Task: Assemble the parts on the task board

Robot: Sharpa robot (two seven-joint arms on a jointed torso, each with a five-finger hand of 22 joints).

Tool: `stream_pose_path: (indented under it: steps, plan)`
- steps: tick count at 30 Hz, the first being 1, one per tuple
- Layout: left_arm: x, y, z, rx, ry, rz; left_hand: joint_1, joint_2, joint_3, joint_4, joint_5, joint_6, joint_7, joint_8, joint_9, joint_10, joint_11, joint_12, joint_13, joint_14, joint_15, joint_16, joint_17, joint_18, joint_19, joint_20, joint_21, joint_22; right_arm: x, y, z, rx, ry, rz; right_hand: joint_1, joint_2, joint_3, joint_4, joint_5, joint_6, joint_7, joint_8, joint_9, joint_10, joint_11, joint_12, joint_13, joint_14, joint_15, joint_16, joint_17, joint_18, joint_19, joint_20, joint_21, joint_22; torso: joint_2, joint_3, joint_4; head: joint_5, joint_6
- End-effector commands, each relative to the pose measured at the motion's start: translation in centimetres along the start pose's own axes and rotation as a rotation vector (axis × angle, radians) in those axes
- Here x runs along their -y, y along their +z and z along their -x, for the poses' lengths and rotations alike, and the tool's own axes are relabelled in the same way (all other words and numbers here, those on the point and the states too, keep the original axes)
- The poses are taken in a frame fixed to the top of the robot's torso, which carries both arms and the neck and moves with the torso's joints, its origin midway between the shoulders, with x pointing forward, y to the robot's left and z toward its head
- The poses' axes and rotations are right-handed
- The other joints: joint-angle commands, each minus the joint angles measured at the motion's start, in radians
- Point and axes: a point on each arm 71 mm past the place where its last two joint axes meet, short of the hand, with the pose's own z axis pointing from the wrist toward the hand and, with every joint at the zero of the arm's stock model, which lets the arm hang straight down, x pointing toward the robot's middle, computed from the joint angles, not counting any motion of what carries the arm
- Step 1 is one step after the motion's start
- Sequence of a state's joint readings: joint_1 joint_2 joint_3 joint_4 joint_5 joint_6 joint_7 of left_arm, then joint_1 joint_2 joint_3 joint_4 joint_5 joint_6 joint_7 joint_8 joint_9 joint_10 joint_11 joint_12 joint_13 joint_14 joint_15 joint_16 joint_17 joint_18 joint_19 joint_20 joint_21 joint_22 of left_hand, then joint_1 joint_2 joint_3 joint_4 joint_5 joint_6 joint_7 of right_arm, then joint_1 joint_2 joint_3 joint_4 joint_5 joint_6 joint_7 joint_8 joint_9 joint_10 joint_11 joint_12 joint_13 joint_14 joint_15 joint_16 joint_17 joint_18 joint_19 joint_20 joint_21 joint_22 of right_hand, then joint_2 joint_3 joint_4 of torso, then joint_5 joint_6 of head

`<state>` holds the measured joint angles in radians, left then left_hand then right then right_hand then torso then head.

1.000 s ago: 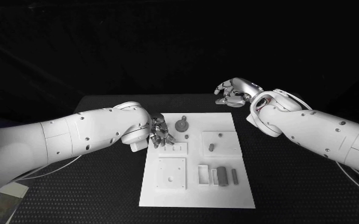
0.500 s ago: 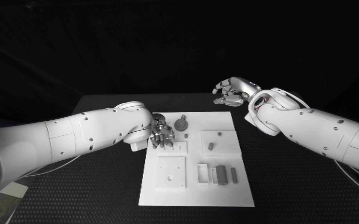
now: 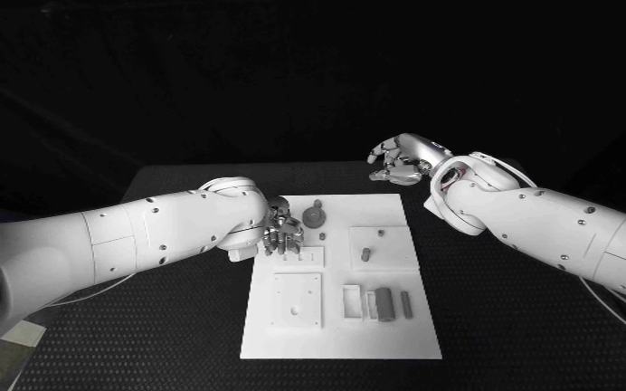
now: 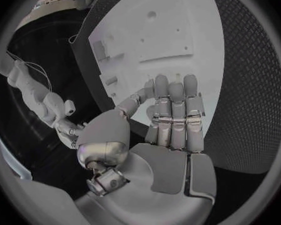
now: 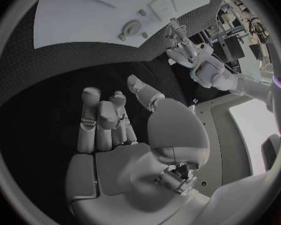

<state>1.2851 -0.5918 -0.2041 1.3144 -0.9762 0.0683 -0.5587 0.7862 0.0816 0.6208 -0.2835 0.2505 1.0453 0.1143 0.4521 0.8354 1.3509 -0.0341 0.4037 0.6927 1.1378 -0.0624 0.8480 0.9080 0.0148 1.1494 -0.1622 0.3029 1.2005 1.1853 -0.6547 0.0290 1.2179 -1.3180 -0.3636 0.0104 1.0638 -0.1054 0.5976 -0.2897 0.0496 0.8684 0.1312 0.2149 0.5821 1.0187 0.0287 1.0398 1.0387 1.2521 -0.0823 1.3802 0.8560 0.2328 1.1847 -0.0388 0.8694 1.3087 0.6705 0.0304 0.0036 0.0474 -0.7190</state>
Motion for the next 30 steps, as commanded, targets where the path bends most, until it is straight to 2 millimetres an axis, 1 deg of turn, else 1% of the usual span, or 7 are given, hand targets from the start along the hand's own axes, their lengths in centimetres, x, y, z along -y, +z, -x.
stream_pose_path:
  steps: [1,12,16,18,22,25,30]
  plan:
    - [0.0,0.2,-0.1,0.048,0.057,-0.005,0.006,0.007,0.007,0.001,-0.003,0.103,-0.096,-0.002,0.001,-0.007,-0.002,0.004,-0.001,-0.005,0.000,0.005,-0.002,0.007,0.003,0.002,-0.001,0.001,-0.2,0.0,-0.1,-0.011,0.002,0.010,0.009,0.004,-0.004,0.000,0.001,0.010,0.014,-0.005,-0.001,-0.001,0.003,-0.001,-0.002,-0.001,0.004,-0.004,0.001,0.029,-0.005,0.001,-0.004,0.015,0.000,0.0006,-0.0002,-0.001,-0.002]
    - [0.2,0.8,-0.3,0.077,0.091,0.001,0.008,0.010,0.012,0.001,0.002,0.105,-0.096,-0.001,0.003,-0.006,-0.003,0.006,-0.001,-0.003,-0.001,0.009,-0.004,0.007,0.005,0.001,0.000,0.005,-0.3,0.1,-0.2,-0.014,0.003,0.011,0.009,0.005,-0.006,0.000,0.001,0.010,0.014,-0.005,-0.002,-0.001,0.003,-0.001,-0.002,-0.002,0.004,-0.004,0.001,0.029,-0.005,0.002,-0.004,0.015,0.000,0.0009,-0.0031,-0.002,-0.005]
    - [0.1,1.1,-0.6,0.082,0.085,0.001,0.006,0.011,0.013,0.001,0.006,0.106,-0.097,-0.001,0.003,-0.005,-0.003,0.007,-0.001,-0.003,-0.001,0.010,-0.006,0.007,0.006,0.001,0.001,0.006,-0.4,0.1,-0.3,-0.015,0.004,0.013,0.008,0.007,-0.006,0.001,0.001,0.010,0.014,-0.005,-0.002,-0.001,0.003,-0.001,-0.002,-0.002,0.004,-0.004,0.001,0.029,-0.005,0.002,-0.004,0.015,0.000,0.0010,-0.0030,-0.006,-0.002]
    - [0.2,1.3,-0.7,0.076,0.087,0.000,0.006,0.011,0.013,0.001,0.006,0.106,-0.097,-0.001,0.003,-0.005,-0.003,0.007,-0.001,-0.002,-0.001,0.010,-0.006,0.007,0.006,0.001,0.001,0.006,-0.4,0.1,-0.3,-0.016,0.004,0.013,0.008,0.007,-0.006,0.001,0.001,0.010,0.014,-0.005,-0.002,-0.001,0.003,-0.001,-0.002,-0.002,0.004,-0.004,0.001,0.029,-0.005,0.002,-0.005,0.015,0.000,0.0005,-0.0022,-0.008,-0.002]
    - [0.6,1.4,-1.1,0.049,0.105,-0.005,0.003,0.013,0.015,0.001,0.014,0.108,-0.097,-0.001,0.005,-0.003,-0.004,0.008,-0.001,-0.001,-0.002,0.013,-0.009,0.007,0.007,0.001,0.001,0.008,-0.5,0.1,-0.3,-0.018,0.005,0.014,0.008,0.008,-0.007,0.001,0.001,0.010,0.014,-0.005,-0.002,-0.001,0.003,-0.001,-0.002,-0.002,0.004,-0.004,0.001,0.029,-0.005,0.002,-0.005,0.015,0.000,0.0016,-0.0012,-0.009,-0.004]
    - [0.9,1.5,-1.3,0.042,0.111,-0.009,-0.001,0.016,0.017,0.000,0.026,0.109,-0.098,-0.001,0.006,-0.003,-0.004,0.010,-0.002,0.000,-0.002,0.015,-0.012,0.007,0.008,0.000,0.001,0.011,-0.5,0.2,-0.3,-0.020,0.005,0.015,0.008,0.008,-0.007,0.001,0.001,0.010,0.014,-0.005,-0.002,-0.001,0.003,0.000,-0.002,-0.002,0.004,-0.004,0.001,0.029,-0.005,0.002,-0.005,0.015,0.000,0.0008,-0.0003,-0.011,-0.004]
    - [1.2,1.8,-1.7,0.042,0.110,-0.008,-0.003,0.015,0.017,0.000,0.026,0.109,-0.098,-0.001,0.007,-0.003,-0.004,0.010,-0.002,0.000,-0.002,0.016,-0.013,0.007,0.008,0.000,0.001,0.011,-0.5,0.2,-0.4,-0.021,0.005,0.015,0.008,0.009,-0.007,0.000,0.001,0.010,0.014,-0.005,-0.002,-0.001,0.003,0.000,-0.002,-0.002,0.004,-0.004,0.001,0.029,-0.005,0.002,-0.005,0.015,0.000,0.0002,0.0011,-0.012,-0.006]
